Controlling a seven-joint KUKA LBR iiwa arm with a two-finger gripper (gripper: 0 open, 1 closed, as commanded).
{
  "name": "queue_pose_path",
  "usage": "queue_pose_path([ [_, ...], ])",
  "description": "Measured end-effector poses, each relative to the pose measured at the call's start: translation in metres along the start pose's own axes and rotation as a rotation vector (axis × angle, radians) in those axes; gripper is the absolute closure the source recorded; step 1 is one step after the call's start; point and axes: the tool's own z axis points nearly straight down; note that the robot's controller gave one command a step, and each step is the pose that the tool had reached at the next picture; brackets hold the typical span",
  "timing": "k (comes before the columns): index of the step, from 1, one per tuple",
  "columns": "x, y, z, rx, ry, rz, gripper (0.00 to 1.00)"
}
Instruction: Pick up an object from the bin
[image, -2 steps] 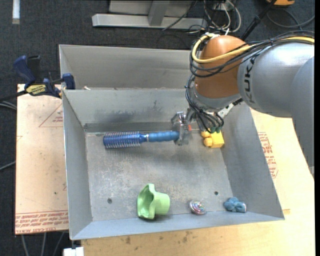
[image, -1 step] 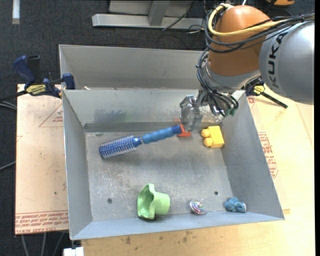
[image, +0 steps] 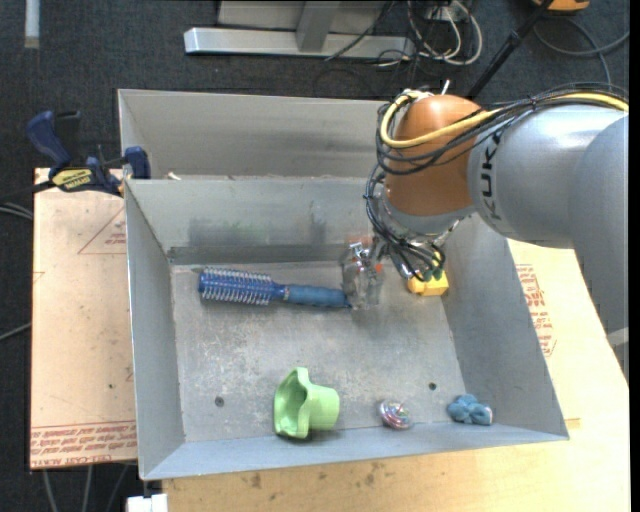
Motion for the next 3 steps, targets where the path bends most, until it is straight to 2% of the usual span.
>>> queue_pose_path([
  [1, -0.002, 0.000, -0.005, 0.001, -0.007, 0.000, 0.00],
  [2, -0.010, 0.044, 0.039, -0.001, -0.004, -0.075, 0.00],
  [3, -0.011, 0.042, 0.036, 0.001, -0.009, -0.071, 1.00],
])
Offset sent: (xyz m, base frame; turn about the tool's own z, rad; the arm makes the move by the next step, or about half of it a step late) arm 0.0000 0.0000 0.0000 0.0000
